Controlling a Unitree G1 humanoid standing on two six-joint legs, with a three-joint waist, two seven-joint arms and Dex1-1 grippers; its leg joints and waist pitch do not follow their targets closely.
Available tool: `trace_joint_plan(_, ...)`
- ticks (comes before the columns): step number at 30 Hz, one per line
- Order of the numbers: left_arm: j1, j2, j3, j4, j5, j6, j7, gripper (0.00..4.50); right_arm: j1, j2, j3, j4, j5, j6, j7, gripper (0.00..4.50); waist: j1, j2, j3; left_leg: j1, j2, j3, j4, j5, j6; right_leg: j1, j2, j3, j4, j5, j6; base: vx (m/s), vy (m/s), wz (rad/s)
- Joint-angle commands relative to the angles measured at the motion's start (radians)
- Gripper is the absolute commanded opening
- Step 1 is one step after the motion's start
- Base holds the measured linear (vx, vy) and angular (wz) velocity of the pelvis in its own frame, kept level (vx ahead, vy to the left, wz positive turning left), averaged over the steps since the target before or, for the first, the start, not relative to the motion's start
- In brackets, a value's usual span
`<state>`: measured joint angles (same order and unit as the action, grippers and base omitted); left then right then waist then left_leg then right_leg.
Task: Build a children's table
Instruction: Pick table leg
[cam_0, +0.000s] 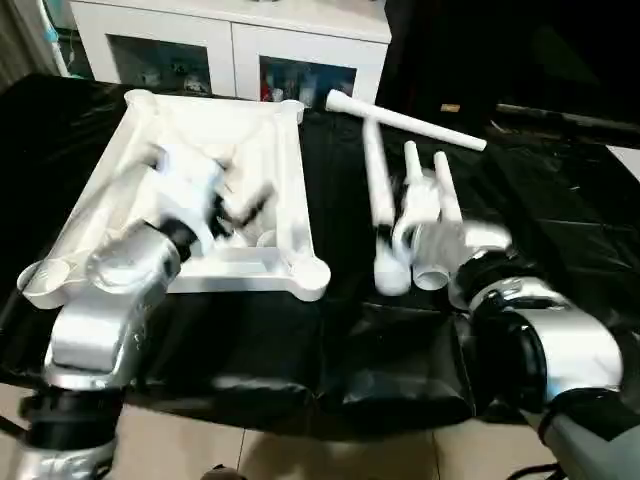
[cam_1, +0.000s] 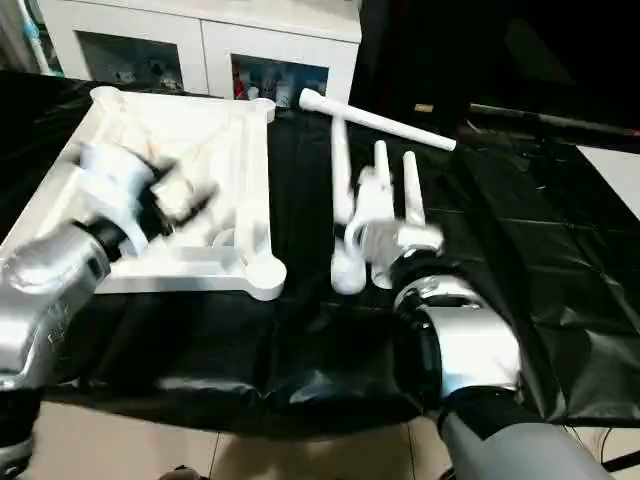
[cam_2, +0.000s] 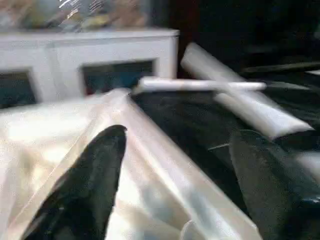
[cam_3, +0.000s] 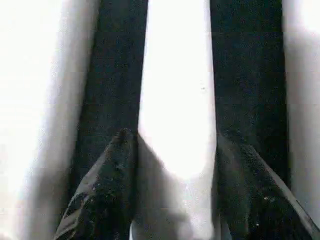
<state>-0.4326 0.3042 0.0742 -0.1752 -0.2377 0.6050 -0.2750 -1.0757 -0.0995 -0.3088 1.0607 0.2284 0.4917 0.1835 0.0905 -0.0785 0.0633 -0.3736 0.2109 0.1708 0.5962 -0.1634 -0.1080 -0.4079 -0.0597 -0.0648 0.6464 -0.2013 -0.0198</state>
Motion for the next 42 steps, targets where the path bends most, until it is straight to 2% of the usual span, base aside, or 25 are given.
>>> trace_joint_plan(1,-0.05,-0.05,0.058,0.011,-0.129,0.113,0.009,4.02,0.06,0.003,0.056,-0.205,0.018,-0.103,0.158,1.84,0.007,0.016,-0.08,0.009,0.013,0.006,-0.055,-0.12,-0.002,0.059,-0.065,0.048,-0.058,0.024,-0.158,0.0,0.0,0.0)
trace_joint_plan(2,-0.081,-0.099,0.112,0.022,-0.24,0.142,0.015,4.02,0.114,0.007,0.104,-0.321,0.013,-0.136,0.211,1.84,0.008,0.014,-0.081,0.005,0.01,0.004,-0.055,-0.092,0.0,0.064,-0.063,0.047,-0.055,0.045,-0.171,0.0,0.0,0.0)
trace_joint_plan(3,-0.098,-0.124,0.137,0.032,-0.291,0.139,0.02,4.18,0.152,0.011,0.128,-0.394,0.012,-0.164,0.23,1.84,0.013,0.012,-0.081,0.009,0.01,0.007,-0.052,-0.078,0.002,0.062,-0.062,0.049,-0.056,0.065,-0.177,0.0,0.0,0.0)
trace_joint_plan(4,-0.098,-0.124,0.137,0.032,-0.291,0.139,0.02,4.3,0.152,0.011,0.128,-0.394,0.012,-0.164,0.23,1.84,0.015,0.01,-0.081,0.009,0.011,0.005,-0.053,-0.066,0.002,0.063,-0.063,0.05,-0.054,0.085,-0.185,0.0,0.0,0.0)
trace_joint_plan(5,-0.118,-0.149,0.159,0.046,-0.315,0.127,0.04,4.34,0.191,0.015,0.153,-0.466,0.014,-0.189,0.251,1.84,0.015,0.006,-0.08,0.009,0.009,0.005,-0.055,-0.079,0.012,0.063,-0.058,0.047,-0.058,0.067,-0.189,0.0,0.0,0.0)
trace_joint_plan(7,-0.169,-0.203,0.198,0.067,-0.386,0.146,0.056,4.38,0.281,0.023,0.221,-0.614,0.013,-0.236,0.3,1.84,0.019,0.012,-0.078,0.01,0.011,0.003,-0.056,-0.107,0.01,0.065,-0.064,0.049,-0.063,0.028,-0.175,0.0,0.0,0.0)
trace_joint_plan(8,-0.169,-0.203,0.198,0.067,-0.386,0.146,0.056,4.44,0.281,0.023,0.221,-0.614,0.013,-0.236,0.3,1.84,0.018,0.008,-0.078,0.011,0.011,0.002,-0.058,-0.126,0.01,0.065,-0.063,0.048,-0.067,-0.012,-0.168,0.0,0.0,0.0)
trace_joint_plan(9,-0.196,-0.232,0.219,0.059,-0.433,0.156,0.054,4.48,0.308,0.024,0.252,-0.646,0.004,-0.255,0.33,1.84,0.016,0.008,-0.077,0.01,0.011,0.002,-0.06,-0.135,0.007,0.065,-0.063,0.047,-0.069,-0.037,-0.163,0.0,0.0,0.0)
trace_joint_plan(11,-0.211,-0.247,0.229,0.048,-0.478,0.171,0.041,4.5,0.322,0.025,0.277,-0.656,-0.011,-0.274,0.342,1.84,0.017,0.006,-0.074,0.012,0.011,0.003,-0.06,-0.169,-0.005,0.059,-0.063,0.048,-0.077,-0.106,-0.151,0.0,0.0,0.0)
trace_joint_plan(15,-0.231,-0.27,0.268,0.04,-0.546,0.234,0.049,4.5,0.368,0.039,0.317,-0.74,-0.03,-0.276,0.359,1.84,0.017,0.007,-0.072,0.01,0.011,0.001,-0.06,-0.172,-0.01,0.058,-0.061,0.048,-0.08,-0.139,-0.124,0.0,0.0,0.0)
trace_joint_plan(17,-0.23,-0.265,0.261,0.047,-0.551,0.241,0.059,4.5,0.388,0.041,0.339,-0.781,-0.029,-0.277,0.364,1.84,0.017,0.009,-0.072,0.011,0.012,-0.001,-0.063,-0.172,-0.008,0.057,-0.06,0.047,-0.08,-0.134,-0.111,0.0,0.0,0.0)
trace_joint_plan(18,-0.231,-0.27,0.255,0.071,-0.542,0.245,0.084,4.5,0.408,0.041,0.372,-0.821,-0.038,-0.284,0.367,1.84,0.017,0.012,-0.073,0.011,0.012,-0.002,-0.063,-0.174,-0.009,0.057,-0.06,0.047,-0.079,-0.133,-0.109,0.0,0.0,0.0)
trace_joint_plan(23,-0.23,-0.286,0.242,0.099,-0.538,0.251,0.101,4.5,0.427,0.037,0.425,-0.839,-0.076,-0.319,0.381,1.84,0.02,0.009,-0.073,0.009,0.011,-0.003,-0.062,-0.169,-0.012,0.058,-0.062,0.048,-0.08,-0.126,-0.102,0.0,0.0,0.0)
trace_joint_plan(27,-0.236,-0.275,0.217,0.13,-0.476,0.203,0.111,4.5,0.446,0.039,0.476,-0.861,-0.119,-0.319,0.384,1.84,0.019,0.011,-0.073,0.009,0.012,-0.004,-0.064,-0.165,-0.009,0.058,-0.06,0.049,-0.08,-0.11,-0.094,0.0,0.0,0.0)
trace_joint_plan(28,-0.239,-0.275,0.214,0.133,-0.47,0.198,0.12,4.23,0.45,0.036,0.488,-0.868,-0.13,-0.316,0.376,1.84,0.02,0.013,-0.073,0.009,0.012,-0.005,-0.064,-0.165,-0.013,0.059,-0.061,0.048,-0.08,-0.104,-0.095,0.0,0.0,0.0)
trace_joint_plan(29,-0.242,-0.28,0.216,0.136,-0.47,0.198,0.134,4.16,0.453,0.034,0.496,-0.873,-0.139,-0.314,0.367,1.84,0.02,0.016,-0.074,0.01,0.012,-0.005,-0.064,-0.166,-0.016,0.059,-0.061,0.049,-0.079,-0.094,-0.098,0.0,0.0,0.0)
trace_joint_plan(30,-0.245,-0.284,0.216,0.138,-0.468,0.198,0.147,4.16,0.453,0.032,0.5,-0.874,-0.146,-0.312,0.358,1.84,0.02,0.018,-0.074,0.01,0.013,-0.005,-0.064,-0.167,-0.019,0.059,-0.061,0.049,-0.078,-0.088,-0.1,0.0,0.0,0.0)
trace_joint_plan(33,-0.251,-0.294,0.22,0.142,-0.469,0.199,0.169,3.96,0.45,0.031,0.503,-0.867,-0.156,-0.316,0.339,1.84,0.02,0.016,-0.074,0.011,0.012,-0.005,-0.063,-0.172,-0.024,0.06,-0.061,0.049,-0.077,-0.086,-0.105,0.0,0.0,0.0)
trace_joint_plan(34,-0.253,-0.299,0.223,0.143,-0.471,0.2,0.182,3.74,0.448,0.032,0.504,-0.861,-0.163,-0.32,0.33,1.84,0.02,0.014,-0.073,0.01,0.012,-0.005,-0.064,-0.175,-0.023,0.061,-0.061,0.049,-0.078,-0.089,-0.105,0.0,0.0,0.0)
trace_joint_plan(36,-0.254,-0.302,0.226,0.144,-0.465,0.196,0.193,3.69,0.445,0.031,0.506,-0.854,-0.175,-0.326,0.322,1.84,0.02,0.016,-0.073,0.01,0.012,-0.005,-0.063,-0.177,-0.023,0.061,-0.061,0.049,-0.077,-0.088,-0.106,0.0,0.0,0.0)
trace_joint_plan(39,-0.252,-0.307,0.228,0.147,-0.461,0.188,0.202,3.32,0.443,0.034,0.506,-0.845,-0.188,-0.332,0.313,1.84,0.02,0.012,-0.073,0.01,0.011,-0.005,-0.063,-0.175,-0.021,0.061,-0.061,0.049,-0.077,-0.088,-0.104,0.0,0.0,0.0)
trace_joint_plan(42,-0.251,-0.311,0.227,0.145,-0.46,0.181,0.213,3.21,0.437,0.035,0.504,-0.834,-0.194,-0.335,0.298,1.84,0.02,0.012,-0.073,0.01,0.011,-0.005,-0.062,-0.171,-0.018,0.06,-0.061,0.049,-0.077,-0.087,-0.103,0.0,0.0,0.0)
